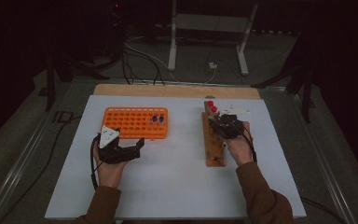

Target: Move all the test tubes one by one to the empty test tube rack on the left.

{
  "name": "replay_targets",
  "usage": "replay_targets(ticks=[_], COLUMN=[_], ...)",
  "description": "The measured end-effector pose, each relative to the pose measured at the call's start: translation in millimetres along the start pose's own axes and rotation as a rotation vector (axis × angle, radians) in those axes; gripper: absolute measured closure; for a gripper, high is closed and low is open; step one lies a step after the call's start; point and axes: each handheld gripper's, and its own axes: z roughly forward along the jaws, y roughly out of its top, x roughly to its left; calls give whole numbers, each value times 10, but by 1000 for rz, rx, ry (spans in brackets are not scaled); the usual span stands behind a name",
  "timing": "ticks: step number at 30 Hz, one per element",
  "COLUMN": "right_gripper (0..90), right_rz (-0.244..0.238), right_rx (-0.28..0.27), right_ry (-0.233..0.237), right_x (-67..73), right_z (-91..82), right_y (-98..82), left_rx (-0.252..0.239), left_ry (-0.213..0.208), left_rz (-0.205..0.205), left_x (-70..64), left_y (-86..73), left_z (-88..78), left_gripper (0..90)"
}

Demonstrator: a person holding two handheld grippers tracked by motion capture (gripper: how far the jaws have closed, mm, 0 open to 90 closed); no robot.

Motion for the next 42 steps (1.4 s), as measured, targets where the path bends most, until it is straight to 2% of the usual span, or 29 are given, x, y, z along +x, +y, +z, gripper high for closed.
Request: replay_targets(ticks=[3, 7, 11, 15, 20, 42], right_gripper=[747, 757, 755, 753, 765, 767], right_rz=[7, 35, 35, 58, 51, 44], right_rx=[11, 7, -3, -15, -19, -112], right_ry=[-25, -17, -22, -6, -9, -5], right_x=[9, -13, -7, -19, -8, -43], right_z=[50, 105, 124, 128, 122, -189], right_y=[-7, -27, -28, -37, -37, 64], left_rx=[-1, 0, 3, 3, 4, 23], left_ry=[1, 0, -3, -2, -5, -13], left_rz=[0, 0, 0, 1, 1, 15], left_x=[-1, -4, -11, -14, -17, -41], left_y=[0, -2, -4, -5, -8, -30], left_z=[-3, 2, 7, 8, 9, 43], left_gripper=[3, 3, 3, 3, 3, 3])
